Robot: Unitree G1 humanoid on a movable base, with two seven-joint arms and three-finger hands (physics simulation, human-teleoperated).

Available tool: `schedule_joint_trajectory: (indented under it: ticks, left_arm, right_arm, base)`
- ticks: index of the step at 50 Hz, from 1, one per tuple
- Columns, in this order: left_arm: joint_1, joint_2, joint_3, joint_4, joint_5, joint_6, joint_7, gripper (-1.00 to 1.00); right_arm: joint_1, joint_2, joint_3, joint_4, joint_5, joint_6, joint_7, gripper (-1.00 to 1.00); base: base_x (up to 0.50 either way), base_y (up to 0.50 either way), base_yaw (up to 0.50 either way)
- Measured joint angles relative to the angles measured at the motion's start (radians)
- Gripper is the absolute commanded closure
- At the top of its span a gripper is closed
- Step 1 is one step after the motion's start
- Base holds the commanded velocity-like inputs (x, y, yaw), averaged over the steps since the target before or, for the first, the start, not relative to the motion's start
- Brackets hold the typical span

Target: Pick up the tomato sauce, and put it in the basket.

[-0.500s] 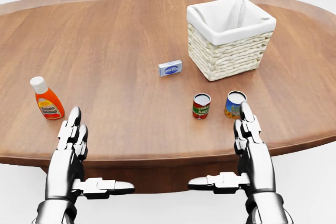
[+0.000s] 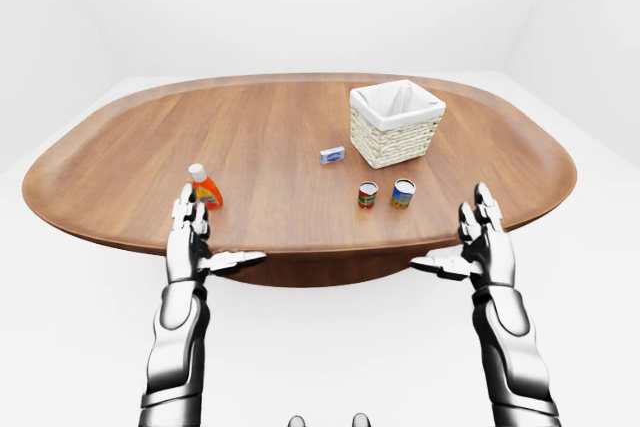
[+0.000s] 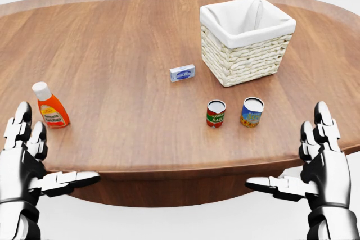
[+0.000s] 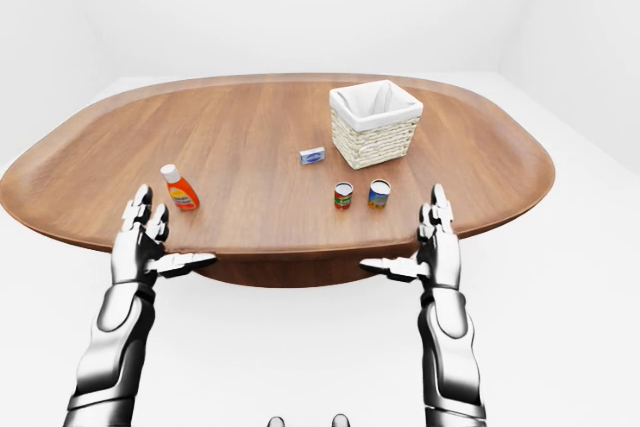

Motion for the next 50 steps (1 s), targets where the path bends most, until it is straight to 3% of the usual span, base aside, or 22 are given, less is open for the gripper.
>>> schedule_joint_trajectory:
  ticks: [8, 17, 32, 50]
  left_arm:
    - [-0.029, 0.064, 0.124, -0.009, -0.135, 0.026, 0.059, -1.0]
    - [-0.033, 0.1, 0.19, -0.029, -0.218, 0.029, 0.112, -1.0]
    - [-0.028, 0.117, 0.242, -0.055, -0.29, 0.021, 0.168, -1.0]
    - [-0.025, 0.119, 0.246, -0.059, -0.309, 0.016, 0.187, -1.0]
  right_arm:
    - [0.034, -0.023, -0.123, -0.083, 0.073, 0.025, 0.016, -1.0]
    - [0.067, -0.036, -0.251, -0.171, 0.154, 0.044, 0.035, -1.0]
    - [0.088, -0.034, -0.331, -0.246, 0.211, 0.044, 0.052, -1.0]
    - [0.095, -0.032, -0.35, -0.269, 0.23, 0.044, 0.064, -1.0]
  base:
    - [0.0, 0.0, 0.0]
    - [0.0, 0.0, 0.0]
    - [0.0, -0.11, 0.0]
    - [0.0, -0.37, 0.0]
